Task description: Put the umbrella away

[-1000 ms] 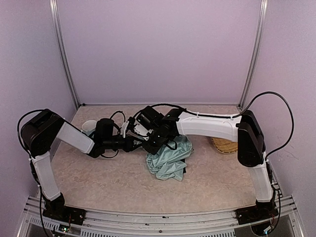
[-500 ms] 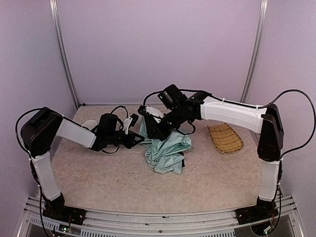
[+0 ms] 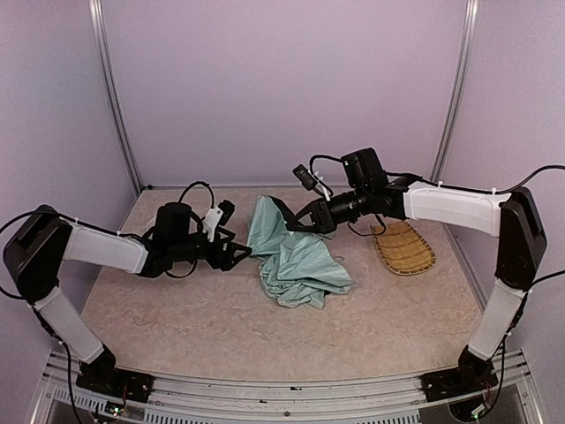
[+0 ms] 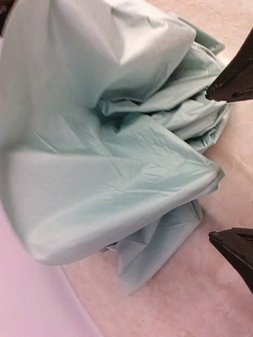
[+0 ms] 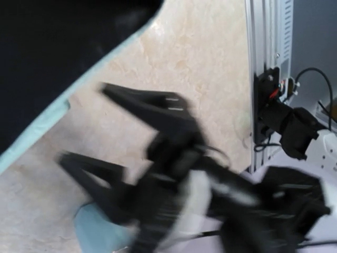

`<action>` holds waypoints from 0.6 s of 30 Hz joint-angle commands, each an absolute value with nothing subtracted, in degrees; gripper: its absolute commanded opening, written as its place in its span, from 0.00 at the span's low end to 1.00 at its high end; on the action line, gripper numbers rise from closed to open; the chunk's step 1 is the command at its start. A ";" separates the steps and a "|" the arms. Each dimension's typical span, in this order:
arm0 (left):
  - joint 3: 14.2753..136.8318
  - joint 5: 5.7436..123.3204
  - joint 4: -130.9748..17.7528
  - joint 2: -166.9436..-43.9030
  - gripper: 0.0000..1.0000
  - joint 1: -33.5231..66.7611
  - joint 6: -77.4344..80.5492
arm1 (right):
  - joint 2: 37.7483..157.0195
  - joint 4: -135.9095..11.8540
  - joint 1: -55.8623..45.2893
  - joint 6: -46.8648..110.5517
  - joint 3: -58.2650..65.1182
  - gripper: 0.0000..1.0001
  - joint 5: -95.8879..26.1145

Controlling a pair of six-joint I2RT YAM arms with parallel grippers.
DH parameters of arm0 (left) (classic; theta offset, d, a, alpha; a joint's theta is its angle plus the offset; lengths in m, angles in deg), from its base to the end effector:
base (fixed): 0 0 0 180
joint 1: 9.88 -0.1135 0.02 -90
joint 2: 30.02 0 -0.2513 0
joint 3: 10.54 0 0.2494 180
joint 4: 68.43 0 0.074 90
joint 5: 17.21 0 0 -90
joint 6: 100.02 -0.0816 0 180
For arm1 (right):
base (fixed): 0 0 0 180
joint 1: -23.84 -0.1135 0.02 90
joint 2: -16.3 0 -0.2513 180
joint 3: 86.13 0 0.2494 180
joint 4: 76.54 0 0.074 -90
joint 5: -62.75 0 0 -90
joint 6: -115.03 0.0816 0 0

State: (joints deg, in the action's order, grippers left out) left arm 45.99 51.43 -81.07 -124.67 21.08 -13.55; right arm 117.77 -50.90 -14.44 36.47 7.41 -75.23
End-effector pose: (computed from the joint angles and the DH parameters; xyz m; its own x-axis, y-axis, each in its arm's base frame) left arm 0.3037 -0.2169 0.1455 -0.3213 0.2596 -0.9107 0.7823 0.6147 -0.1008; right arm 0.2954 0.3104 0.2543 -0.6041 -0.3076 -0.7352 -0.7966 0.2071 0.5679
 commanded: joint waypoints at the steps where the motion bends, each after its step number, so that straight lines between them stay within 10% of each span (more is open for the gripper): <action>1: 41.05 50.41 -87.98 -114.16 0.78 23.52 -17.75 | 117.19 -56.70 -13.95 39.06 7.35 0.00 -78.59; 7: 44.99 49.94 -83.68 -122.59 0.68 29.07 -22.67 | 116.32 -57.80 -13.95 39.63 7.55 0.00 -79.29; 18: 61.84 51.27 -78.23 -142.22 0.83 28.95 -22.49 | 114.92 -61.42 -13.89 42.41 7.12 0.00 -79.13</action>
State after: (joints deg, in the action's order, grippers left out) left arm 57.32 51.28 -81.18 -138.11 28.75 -21.29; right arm 117.53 -58.11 -13.98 40.67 7.32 -78.25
